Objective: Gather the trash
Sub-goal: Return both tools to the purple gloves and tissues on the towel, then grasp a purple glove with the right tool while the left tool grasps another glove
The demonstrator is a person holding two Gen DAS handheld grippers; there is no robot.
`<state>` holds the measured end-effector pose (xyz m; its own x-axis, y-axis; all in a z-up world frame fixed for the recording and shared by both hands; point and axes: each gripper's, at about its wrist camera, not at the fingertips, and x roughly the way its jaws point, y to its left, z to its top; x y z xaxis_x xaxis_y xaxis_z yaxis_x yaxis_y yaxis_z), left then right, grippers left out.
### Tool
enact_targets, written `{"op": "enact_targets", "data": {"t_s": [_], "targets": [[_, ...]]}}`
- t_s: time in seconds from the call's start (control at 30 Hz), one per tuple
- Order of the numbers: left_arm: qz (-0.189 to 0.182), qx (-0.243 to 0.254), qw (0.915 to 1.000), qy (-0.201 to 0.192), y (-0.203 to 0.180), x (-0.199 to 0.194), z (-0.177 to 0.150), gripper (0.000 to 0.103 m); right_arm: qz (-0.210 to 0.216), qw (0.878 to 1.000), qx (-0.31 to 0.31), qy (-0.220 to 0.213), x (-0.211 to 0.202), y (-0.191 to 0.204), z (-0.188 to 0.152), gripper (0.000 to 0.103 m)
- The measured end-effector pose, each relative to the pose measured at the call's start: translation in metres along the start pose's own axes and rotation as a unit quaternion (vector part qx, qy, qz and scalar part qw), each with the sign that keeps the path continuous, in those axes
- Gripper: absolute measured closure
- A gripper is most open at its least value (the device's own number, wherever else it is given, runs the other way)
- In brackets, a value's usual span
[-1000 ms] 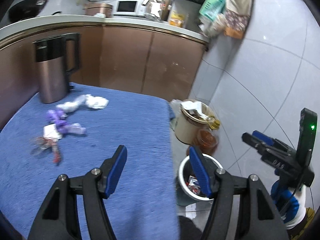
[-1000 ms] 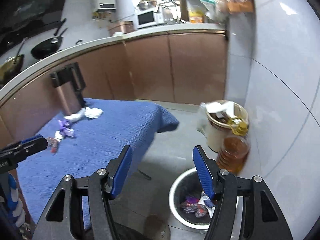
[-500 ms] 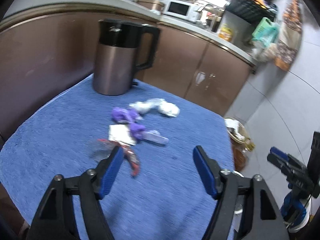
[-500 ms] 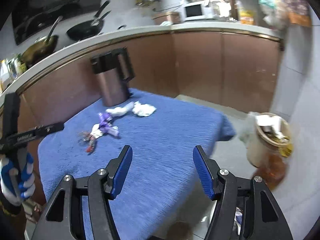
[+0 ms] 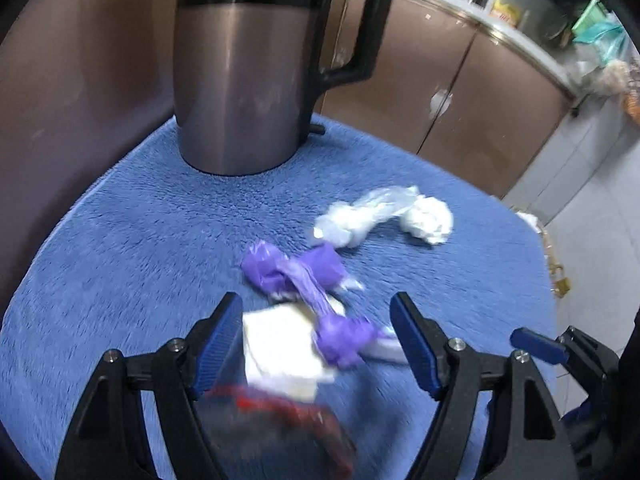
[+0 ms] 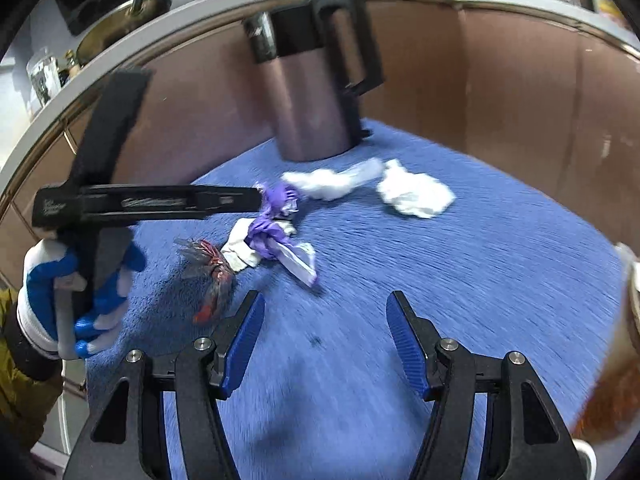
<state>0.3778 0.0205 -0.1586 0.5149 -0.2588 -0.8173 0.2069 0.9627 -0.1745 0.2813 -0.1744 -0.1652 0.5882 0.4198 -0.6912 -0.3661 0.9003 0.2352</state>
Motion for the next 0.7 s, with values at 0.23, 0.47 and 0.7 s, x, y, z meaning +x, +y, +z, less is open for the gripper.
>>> {"op": "enact_targets", "data": {"t_s": [0.23,0.47,0.7], "targets": [[0.011,-0.030,0.9990,0.032,0.020,0.035,0.014,0.031,0.029,0.999,-0.022,0.028,0.055,0.007,0.019,0.039],[-0.040,-0.065,0.9966,0.032,0.037,0.038,0.014,0.053,0.037,0.997,-0.043,0.061,0.080,0.016,0.025,0.077],[-0.070,-0.101,0.9923,0.015,0.052,0.020,0.005,0.072,0.040,0.997,-0.040,0.047,0.062,0.018,0.015,0.087]]}}
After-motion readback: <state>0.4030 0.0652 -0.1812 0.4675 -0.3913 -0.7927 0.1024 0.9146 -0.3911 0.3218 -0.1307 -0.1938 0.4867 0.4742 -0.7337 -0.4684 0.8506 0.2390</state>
